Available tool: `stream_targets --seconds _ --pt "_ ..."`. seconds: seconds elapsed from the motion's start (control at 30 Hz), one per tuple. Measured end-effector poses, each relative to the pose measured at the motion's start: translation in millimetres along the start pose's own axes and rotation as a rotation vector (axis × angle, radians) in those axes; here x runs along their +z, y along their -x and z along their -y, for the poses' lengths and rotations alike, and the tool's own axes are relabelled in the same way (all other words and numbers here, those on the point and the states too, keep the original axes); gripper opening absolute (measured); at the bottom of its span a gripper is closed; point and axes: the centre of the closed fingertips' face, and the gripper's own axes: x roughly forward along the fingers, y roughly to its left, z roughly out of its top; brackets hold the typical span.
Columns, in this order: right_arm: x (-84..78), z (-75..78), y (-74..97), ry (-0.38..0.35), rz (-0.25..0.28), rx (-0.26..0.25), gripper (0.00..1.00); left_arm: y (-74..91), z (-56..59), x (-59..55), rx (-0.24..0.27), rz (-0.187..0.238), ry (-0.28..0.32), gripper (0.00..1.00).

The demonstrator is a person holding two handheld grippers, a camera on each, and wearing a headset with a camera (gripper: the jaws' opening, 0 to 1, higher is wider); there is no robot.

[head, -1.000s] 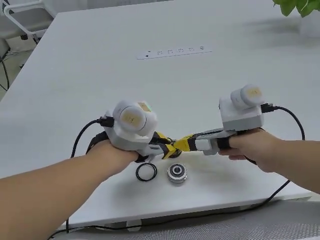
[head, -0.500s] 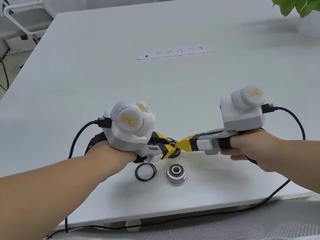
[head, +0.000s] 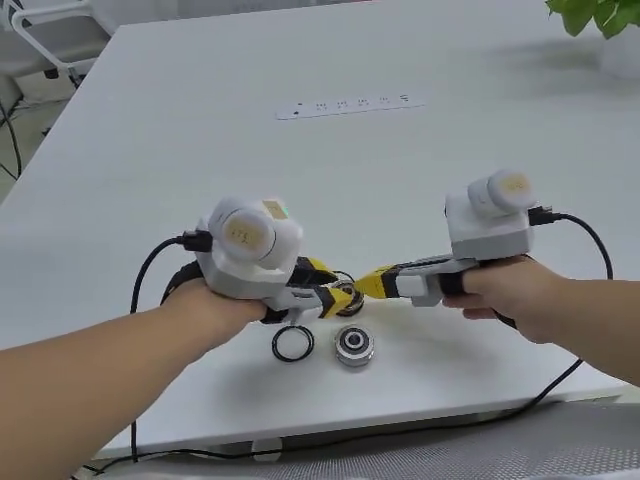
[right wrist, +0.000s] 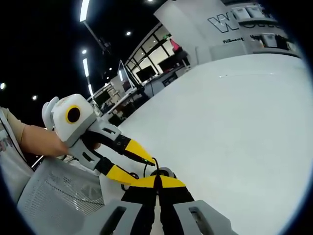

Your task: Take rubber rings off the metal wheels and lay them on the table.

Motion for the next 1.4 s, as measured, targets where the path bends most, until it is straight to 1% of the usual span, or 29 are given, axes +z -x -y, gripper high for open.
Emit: stream_targets --seconds 0.17,0.27,0.4,0.5,0.6,0.67,0.77,0.83,0.97,1.17,1.27,1.4 --pt "4.5 -3.6 0.7 0.0 0.009 0.005 0.0 10.2 1.1 1.1 -0.002 0.015 0.002 0.25" --pt "6.5 -5.9 0.9 0.002 0.01 0.009 0.0 18.9 5.0 4.6 -0.005 0.032 -0.002 0.28" --pt "9.5 -11.4 1.1 0.001 0.016 0.021 0.0 27.7 7.1 9.5 -0.013 0.062 -0.007 0.34" --pt "12.1 -16.0 1.2 -0.003 0.024 0.032 0.0 34.4 8.5 11.7 -0.016 0.071 -0.018 0.37" --pt "14.7 -21.6 1.5 -0.006 0.033 0.046 0.0 43.7 10.5 15.9 -0.015 0.088 -0.022 0.41" --pt "15.4 -24.0 1.4 -0.006 0.034 0.051 0.0 48.4 10.5 16.4 -0.006 0.089 -0.033 0.44" --pt "16.0 -26.2 1.4 -0.006 0.035 0.056 0.0 58.1 15.2 17.8 -0.01 0.1 -0.048 0.47" --pt "16.0 -27.0 1.4 -0.008 0.035 0.057 0.0 64.2 17.6 18.0 -0.011 0.109 -0.044 0.49" --pt "15.6 -28.9 1.1 -0.007 0.029 0.059 0.0 73.9 19.6 15.4 -0.006 0.12 -0.03 0.53" --pt "14.2 -34.0 -1.8 -0.005 0.019 0.064 0.0 87.4 19.2 3.9 0.009 0.116 -0.011 0.58" --pt "13.0 -37.5 -4.3 -0.001 0.012 0.068 0.0 92.6 19.4 -1.6 0.013 0.111 -0.005 0.63" --pt "9.9 -41.1 -8.2 -0.001 -0.002 0.073 0.0 99.1 18.6 -7.8 0.028 0.108 -0.001 0.64"
